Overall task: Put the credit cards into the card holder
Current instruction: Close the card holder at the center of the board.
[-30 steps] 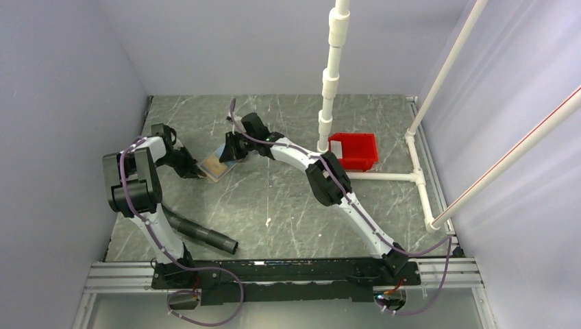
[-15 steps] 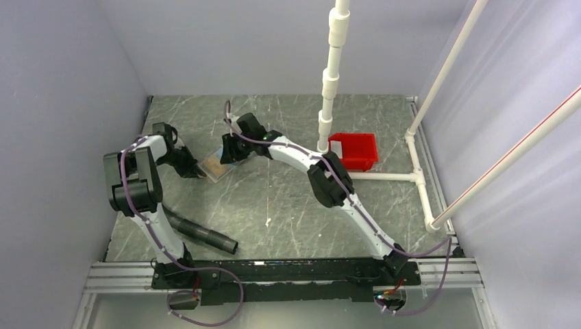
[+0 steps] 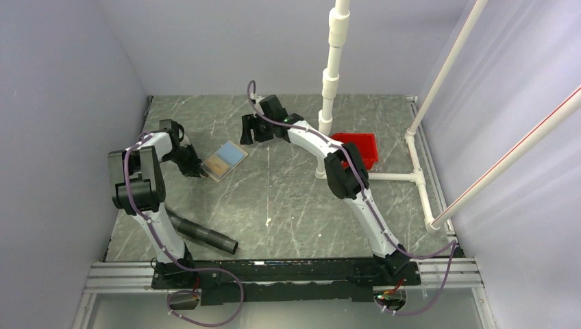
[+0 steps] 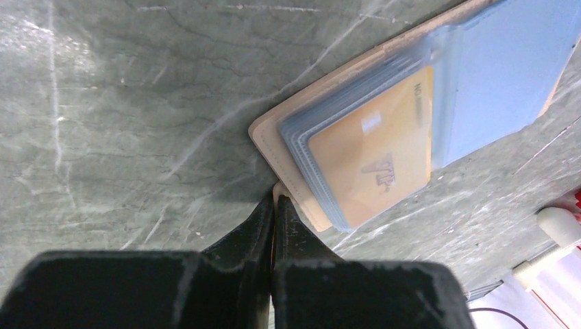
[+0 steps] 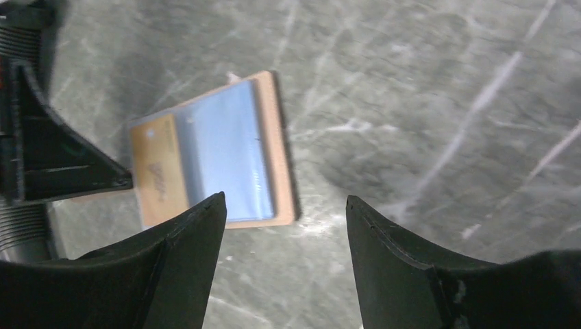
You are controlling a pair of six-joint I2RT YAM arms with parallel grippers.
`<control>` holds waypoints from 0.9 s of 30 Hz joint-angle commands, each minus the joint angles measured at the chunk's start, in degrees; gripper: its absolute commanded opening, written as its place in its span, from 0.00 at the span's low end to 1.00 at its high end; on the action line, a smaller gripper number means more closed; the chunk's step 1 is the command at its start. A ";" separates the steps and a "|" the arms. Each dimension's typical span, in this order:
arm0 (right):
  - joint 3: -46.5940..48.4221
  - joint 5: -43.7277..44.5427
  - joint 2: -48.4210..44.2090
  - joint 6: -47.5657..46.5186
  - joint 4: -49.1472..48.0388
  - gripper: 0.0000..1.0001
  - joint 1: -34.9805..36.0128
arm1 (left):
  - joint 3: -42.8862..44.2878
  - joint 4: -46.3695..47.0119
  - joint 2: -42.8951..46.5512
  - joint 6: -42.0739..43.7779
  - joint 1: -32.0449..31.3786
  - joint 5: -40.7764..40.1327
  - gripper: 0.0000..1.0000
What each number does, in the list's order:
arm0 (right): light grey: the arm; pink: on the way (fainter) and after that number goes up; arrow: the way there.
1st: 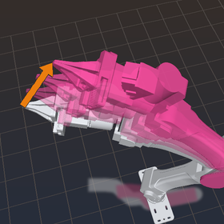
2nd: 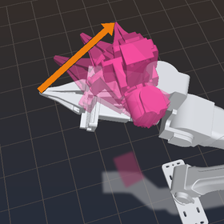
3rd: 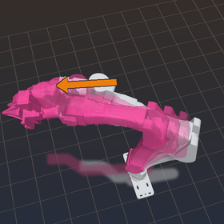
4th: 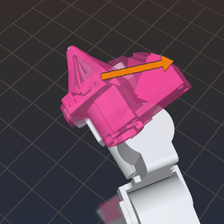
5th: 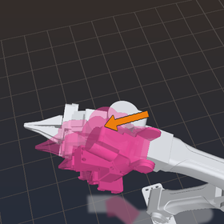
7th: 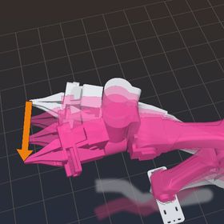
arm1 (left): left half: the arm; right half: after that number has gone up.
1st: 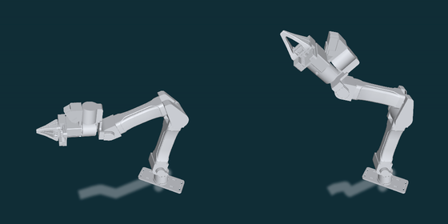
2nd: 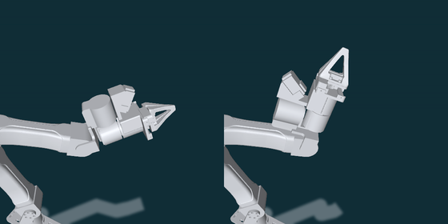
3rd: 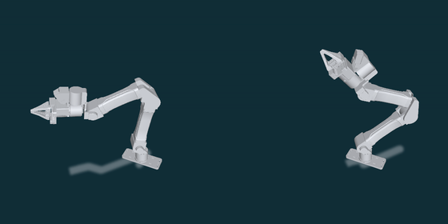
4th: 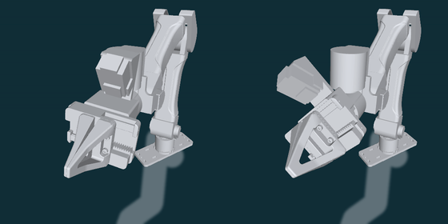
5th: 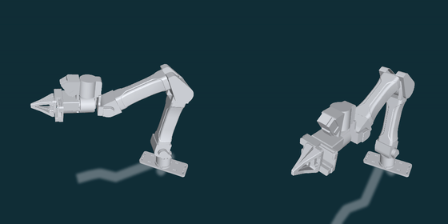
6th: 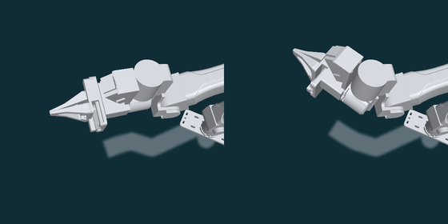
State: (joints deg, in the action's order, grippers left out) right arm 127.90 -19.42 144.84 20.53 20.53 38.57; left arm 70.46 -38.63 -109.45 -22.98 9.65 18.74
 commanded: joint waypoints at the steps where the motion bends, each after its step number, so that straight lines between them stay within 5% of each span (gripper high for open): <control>1: -0.83 -4.18 1.94 0.04 -2.23 0.68 -0.44 | -1.46 -1.91 -0.60 1.89 -2.36 -0.70 0.00; 15: -7.11 -19.56 5.97 22.39 -18.66 0.61 -0.96 | -0.62 -1.10 -1.17 2.74 -2.61 -0.04 0.00; 27: -11.92 -24.94 1.32 25.38 -26.39 0.56 -0.21 | -2.34 -1.05 0.37 0.32 -4.84 2.97 0.00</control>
State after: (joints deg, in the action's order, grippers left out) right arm 117.45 -40.86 149.53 44.75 -1.52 37.32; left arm 70.41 -38.83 -109.43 -22.15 7.22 19.27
